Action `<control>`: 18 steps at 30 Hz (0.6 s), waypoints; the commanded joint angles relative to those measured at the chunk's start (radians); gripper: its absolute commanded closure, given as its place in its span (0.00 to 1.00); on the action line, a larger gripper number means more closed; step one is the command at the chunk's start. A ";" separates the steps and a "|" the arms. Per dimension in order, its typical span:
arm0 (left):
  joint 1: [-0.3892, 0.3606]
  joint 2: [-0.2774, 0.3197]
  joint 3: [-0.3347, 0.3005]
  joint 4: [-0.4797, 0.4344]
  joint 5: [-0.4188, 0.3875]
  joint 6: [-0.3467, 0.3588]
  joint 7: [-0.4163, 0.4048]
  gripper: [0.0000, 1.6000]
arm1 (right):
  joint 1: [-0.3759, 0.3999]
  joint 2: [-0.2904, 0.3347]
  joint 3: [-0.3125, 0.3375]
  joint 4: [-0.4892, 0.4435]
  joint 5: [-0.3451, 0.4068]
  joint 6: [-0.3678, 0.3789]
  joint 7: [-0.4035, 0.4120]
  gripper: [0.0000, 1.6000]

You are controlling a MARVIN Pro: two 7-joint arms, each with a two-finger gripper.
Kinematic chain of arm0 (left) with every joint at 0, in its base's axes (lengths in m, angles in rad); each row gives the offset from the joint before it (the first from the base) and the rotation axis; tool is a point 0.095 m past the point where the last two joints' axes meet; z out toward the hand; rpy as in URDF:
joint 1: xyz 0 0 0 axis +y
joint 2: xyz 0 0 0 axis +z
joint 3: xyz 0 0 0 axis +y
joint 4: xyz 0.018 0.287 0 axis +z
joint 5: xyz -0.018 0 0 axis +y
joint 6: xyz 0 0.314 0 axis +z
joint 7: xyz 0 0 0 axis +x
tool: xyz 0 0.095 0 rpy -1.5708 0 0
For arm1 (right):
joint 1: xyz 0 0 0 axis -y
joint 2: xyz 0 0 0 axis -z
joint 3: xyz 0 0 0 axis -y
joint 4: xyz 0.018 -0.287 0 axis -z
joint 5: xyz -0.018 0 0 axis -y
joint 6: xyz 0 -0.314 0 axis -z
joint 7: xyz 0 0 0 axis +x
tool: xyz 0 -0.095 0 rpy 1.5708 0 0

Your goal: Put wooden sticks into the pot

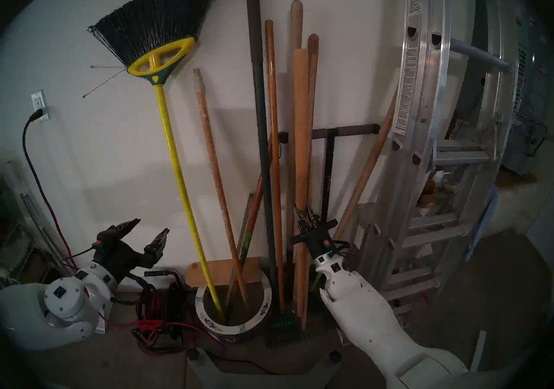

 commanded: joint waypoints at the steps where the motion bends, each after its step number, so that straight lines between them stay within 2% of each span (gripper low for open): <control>1: -0.001 0.000 -0.001 -0.002 0.000 -0.001 0.000 0.00 | -0.022 0.006 0.003 -0.126 -0.011 -0.028 -0.009 1.00; 18: -0.001 0.000 -0.001 -0.002 0.000 -0.001 0.000 0.00 | -0.070 0.011 0.015 -0.310 -0.052 -0.033 -0.029 1.00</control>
